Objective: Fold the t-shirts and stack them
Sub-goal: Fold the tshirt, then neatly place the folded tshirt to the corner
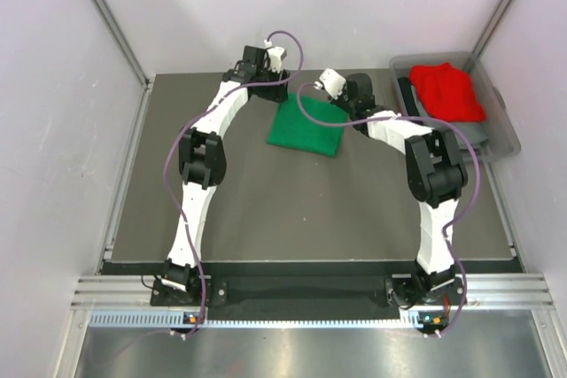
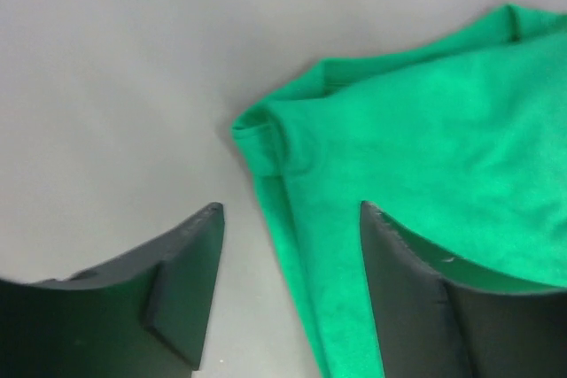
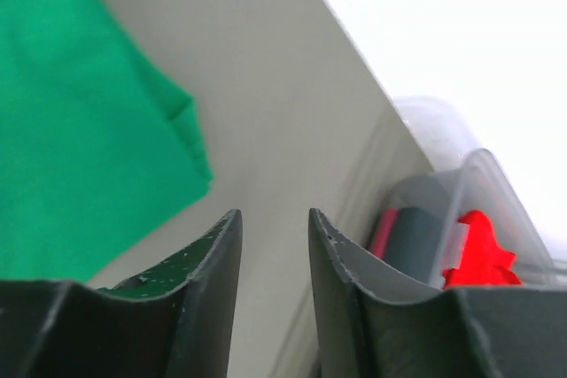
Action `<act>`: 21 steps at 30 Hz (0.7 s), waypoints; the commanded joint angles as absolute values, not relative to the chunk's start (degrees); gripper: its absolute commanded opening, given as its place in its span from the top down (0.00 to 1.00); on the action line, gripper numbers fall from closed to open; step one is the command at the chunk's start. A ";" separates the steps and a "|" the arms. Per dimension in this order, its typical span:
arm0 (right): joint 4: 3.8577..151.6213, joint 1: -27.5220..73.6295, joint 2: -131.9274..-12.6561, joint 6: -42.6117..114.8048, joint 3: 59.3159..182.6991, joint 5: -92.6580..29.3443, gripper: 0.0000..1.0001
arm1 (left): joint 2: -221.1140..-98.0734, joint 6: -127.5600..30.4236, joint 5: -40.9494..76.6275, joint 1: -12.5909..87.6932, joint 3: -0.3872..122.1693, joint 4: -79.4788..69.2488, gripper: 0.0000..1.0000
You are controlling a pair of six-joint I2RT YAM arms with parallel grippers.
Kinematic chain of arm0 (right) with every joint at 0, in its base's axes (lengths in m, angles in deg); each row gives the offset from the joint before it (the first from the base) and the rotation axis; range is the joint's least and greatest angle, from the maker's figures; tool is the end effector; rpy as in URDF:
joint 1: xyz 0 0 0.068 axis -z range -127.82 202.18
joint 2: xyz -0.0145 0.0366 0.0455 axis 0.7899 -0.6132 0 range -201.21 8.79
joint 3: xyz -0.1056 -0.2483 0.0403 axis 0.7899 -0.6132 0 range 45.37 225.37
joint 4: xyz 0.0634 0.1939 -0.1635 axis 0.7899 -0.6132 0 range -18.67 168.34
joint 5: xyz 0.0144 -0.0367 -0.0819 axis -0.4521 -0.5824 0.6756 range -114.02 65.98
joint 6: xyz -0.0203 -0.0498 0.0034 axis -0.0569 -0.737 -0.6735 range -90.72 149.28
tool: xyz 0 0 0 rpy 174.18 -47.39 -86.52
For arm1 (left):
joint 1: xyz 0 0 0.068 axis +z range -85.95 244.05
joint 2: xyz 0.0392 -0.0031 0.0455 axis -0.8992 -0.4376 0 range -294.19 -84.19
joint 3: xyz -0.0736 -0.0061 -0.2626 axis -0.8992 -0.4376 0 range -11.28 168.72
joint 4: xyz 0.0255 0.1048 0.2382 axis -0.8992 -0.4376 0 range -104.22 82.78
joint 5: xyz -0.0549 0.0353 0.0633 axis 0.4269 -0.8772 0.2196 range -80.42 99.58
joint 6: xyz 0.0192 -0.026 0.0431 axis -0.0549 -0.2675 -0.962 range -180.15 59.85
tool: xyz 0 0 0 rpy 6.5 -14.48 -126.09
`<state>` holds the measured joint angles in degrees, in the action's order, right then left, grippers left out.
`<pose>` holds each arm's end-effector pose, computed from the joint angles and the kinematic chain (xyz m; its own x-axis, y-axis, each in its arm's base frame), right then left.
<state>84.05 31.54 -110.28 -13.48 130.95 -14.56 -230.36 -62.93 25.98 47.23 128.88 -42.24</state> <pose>0.4533 0.1644 0.2082 -0.1765 -0.7822 -0.5976 -0.4514 0.6038 -0.6570 0.5434 -0.1749 0.2235 -0.6044 0.2314 -0.7624 0.5114 0.8464 -0.1485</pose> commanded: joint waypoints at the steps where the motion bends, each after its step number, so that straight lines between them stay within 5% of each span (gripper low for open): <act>1: 90.63 32.14 -105.93 -9.58 130.28 -11.89 0.63 | -228.17 -60.95 19.78 47.26 130.23 -39.74 0.30; 7: 83.89 31.70 -100.02 -4.91 126.41 -26.76 0.61 | -224.90 -58.06 25.10 49.89 123.11 -40.96 0.15; 21: 75.08 30.82 -108.63 -0.16 132.82 -35.27 0.62 | -233.51 -52.68 49.55 53.50 123.81 -40.71 0.18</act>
<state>76.47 31.30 -107.61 -2.38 129.23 -32.75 -230.62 -54.37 41.00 54.25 122.06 -41.57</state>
